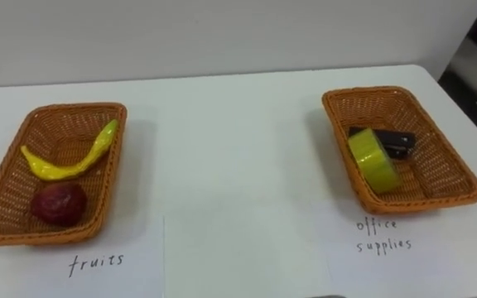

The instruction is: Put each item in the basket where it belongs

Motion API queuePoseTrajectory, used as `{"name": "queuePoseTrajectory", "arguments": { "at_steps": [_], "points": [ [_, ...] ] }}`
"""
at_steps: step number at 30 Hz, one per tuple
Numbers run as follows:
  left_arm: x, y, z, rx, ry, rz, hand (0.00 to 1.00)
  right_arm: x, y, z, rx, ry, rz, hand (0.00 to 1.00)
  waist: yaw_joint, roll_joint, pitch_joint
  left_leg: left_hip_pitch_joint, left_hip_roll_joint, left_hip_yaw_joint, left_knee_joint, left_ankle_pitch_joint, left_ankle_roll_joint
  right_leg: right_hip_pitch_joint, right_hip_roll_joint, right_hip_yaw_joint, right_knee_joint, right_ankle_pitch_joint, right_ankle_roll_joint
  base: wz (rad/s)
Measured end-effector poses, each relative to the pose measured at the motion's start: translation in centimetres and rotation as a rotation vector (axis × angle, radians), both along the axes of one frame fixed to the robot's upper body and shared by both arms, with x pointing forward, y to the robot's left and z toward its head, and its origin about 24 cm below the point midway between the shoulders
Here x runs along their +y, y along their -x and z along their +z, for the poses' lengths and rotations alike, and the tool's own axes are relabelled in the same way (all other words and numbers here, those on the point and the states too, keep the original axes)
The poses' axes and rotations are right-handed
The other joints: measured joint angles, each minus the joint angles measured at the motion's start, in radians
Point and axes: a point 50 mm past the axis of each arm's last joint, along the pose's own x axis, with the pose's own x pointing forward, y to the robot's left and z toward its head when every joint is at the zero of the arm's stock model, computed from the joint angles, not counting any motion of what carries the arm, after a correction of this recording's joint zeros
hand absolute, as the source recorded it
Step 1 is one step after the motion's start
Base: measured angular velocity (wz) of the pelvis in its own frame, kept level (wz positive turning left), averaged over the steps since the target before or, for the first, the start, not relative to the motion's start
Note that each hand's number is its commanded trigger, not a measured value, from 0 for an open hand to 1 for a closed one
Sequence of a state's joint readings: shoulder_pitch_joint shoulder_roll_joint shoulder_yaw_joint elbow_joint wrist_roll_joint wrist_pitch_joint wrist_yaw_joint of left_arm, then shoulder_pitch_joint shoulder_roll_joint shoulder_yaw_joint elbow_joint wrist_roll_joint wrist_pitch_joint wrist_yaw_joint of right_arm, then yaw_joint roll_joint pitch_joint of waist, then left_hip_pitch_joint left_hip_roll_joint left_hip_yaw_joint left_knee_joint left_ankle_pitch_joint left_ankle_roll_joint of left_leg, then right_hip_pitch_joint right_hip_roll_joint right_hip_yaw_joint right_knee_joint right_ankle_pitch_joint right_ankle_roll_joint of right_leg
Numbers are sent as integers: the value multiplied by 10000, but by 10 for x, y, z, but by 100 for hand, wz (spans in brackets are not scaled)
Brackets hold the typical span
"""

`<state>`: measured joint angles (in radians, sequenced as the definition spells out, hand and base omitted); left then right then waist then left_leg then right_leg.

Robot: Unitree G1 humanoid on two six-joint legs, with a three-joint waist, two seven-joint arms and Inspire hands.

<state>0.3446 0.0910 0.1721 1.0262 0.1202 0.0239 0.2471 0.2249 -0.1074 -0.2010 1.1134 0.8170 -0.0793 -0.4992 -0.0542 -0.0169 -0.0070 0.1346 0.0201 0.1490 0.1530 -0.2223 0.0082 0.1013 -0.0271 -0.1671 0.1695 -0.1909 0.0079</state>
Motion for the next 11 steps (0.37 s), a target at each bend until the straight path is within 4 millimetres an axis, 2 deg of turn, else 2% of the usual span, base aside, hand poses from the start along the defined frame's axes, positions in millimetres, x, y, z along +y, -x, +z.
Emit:
{"name": "queuePoseTrajectory", "arguments": {
  "at_steps": [4,6,11],
  "points": [
    [-2,3,-1,258,78,-230,0,15,-12,-8,-171,-1253,3119,0,200,41,18,0,3,21,-6,-6,-7,30,10,8,11,1,-2,0],
    [-2,0,-2,216,116,-349,0,23,-22,-10,-198,-1768,5155,0,335,39,57,-28,1,-28,-6,-14,-4,31,-1,-104,-7,0,-2,5],
    [-9,-8,-4,258,290,-949,0,39,-34,-13,-396,-2722,7580,0,448,47,70,-68,-18,-189,-3,-19,-3,119,-16,-285,-125,0,-1,10]
  ]
}}
